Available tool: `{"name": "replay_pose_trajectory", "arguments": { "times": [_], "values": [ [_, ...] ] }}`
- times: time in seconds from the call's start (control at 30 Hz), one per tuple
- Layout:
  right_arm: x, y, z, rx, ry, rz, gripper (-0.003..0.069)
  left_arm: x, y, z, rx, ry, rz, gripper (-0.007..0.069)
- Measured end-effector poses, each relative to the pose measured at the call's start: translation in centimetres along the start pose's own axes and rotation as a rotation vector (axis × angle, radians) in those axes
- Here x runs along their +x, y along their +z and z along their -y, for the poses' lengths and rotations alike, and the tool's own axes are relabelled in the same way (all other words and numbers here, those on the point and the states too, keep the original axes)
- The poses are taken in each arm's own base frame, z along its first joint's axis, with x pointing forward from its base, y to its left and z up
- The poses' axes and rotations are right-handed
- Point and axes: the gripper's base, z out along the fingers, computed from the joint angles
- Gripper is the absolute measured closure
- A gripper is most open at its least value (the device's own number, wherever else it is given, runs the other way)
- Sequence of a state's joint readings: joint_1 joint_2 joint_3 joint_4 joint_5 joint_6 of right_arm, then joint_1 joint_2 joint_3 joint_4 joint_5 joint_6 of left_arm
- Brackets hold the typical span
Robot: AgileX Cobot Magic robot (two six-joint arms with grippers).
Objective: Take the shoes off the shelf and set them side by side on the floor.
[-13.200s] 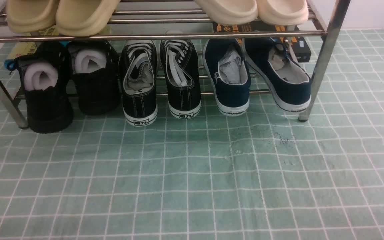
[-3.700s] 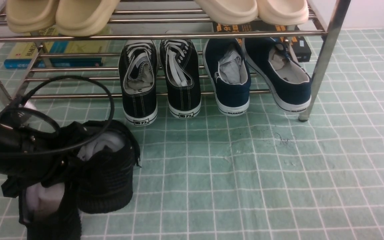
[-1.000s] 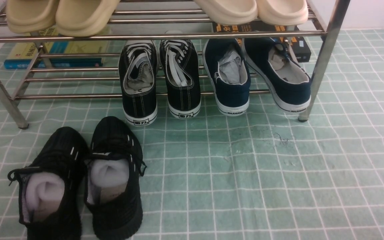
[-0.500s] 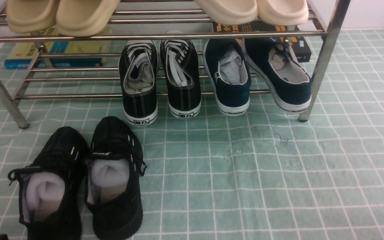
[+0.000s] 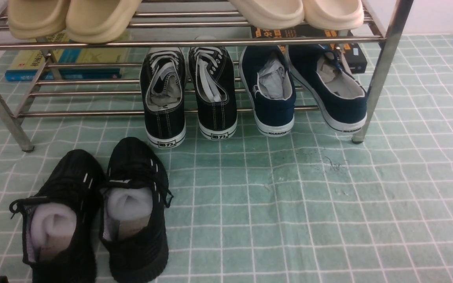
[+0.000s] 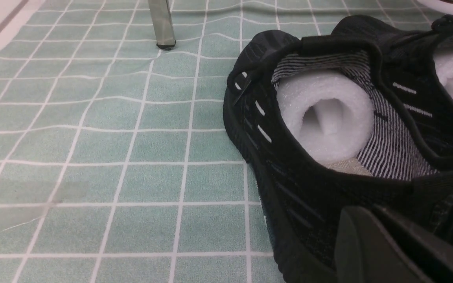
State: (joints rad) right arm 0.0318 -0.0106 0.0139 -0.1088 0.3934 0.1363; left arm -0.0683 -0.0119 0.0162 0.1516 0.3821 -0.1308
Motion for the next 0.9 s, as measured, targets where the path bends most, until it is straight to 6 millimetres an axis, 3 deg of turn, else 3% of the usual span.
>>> {"name": "replay_pose_trajectory", "arguments": {
  "times": [0.9],
  "values": [
    [0.0, 0.0, 0.0, 0.0, 0.0, 0.0, 0.0421, 0.0, 0.0, 0.0, 0.0, 0.001, 0.0, 0.0552]
  ]
}}
